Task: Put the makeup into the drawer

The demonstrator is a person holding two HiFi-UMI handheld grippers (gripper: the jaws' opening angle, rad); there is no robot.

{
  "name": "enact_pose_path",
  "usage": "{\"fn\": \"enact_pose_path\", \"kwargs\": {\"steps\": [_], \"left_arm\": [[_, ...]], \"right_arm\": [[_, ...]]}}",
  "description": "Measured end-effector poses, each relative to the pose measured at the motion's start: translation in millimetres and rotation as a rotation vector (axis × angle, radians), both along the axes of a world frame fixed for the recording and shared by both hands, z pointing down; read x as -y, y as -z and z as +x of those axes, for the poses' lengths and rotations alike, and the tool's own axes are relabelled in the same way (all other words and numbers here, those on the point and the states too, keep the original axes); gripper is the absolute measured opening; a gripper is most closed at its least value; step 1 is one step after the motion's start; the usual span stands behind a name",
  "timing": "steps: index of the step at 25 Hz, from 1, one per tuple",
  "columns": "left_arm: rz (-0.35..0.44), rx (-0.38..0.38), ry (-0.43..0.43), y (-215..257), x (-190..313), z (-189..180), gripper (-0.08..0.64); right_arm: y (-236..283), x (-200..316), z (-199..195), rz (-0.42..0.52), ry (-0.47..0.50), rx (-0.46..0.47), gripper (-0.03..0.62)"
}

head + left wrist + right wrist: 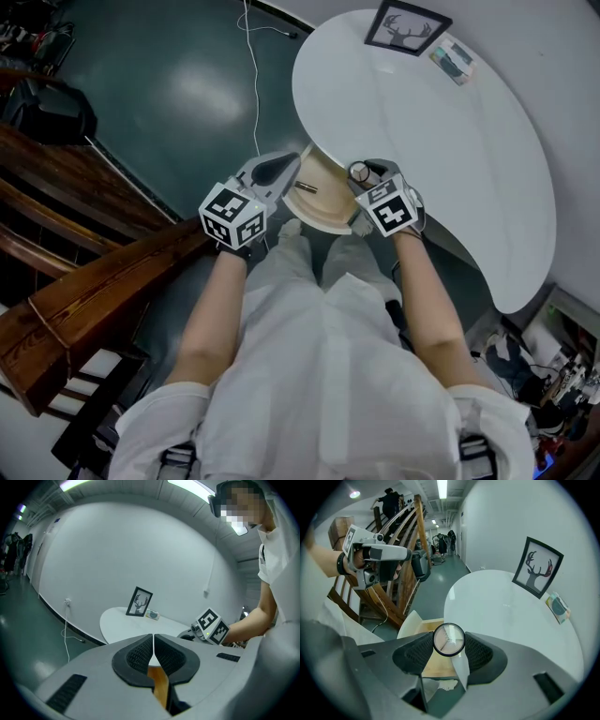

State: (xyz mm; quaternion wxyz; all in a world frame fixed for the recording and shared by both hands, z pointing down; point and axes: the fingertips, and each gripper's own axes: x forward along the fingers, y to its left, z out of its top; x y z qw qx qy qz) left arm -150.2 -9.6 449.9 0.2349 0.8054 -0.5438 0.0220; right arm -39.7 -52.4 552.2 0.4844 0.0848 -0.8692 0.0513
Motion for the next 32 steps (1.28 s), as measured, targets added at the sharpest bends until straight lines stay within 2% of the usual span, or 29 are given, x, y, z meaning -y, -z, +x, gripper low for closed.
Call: {"fn": "enact_pose_path", "kwargs": {"steps": [9, 21, 32], "left_arm": [[-0.027, -0.018, 0.041, -19, -27, -19, 0.021], [-0.053, -0.036, 0.06, -40, -31, -29, 0.021], [-0.093, -0.053, 0.083, -69, -34, -39, 0.021]], "right_arm": [[-23, -35, -28, -0.038, 0.057, -0.012, 0.207], [-63, -54, -49, -0.08, 0.12, -0.043, 0.207], [-127, -68, -64, -0.132, 0.14, -0.081, 0.207]]}}
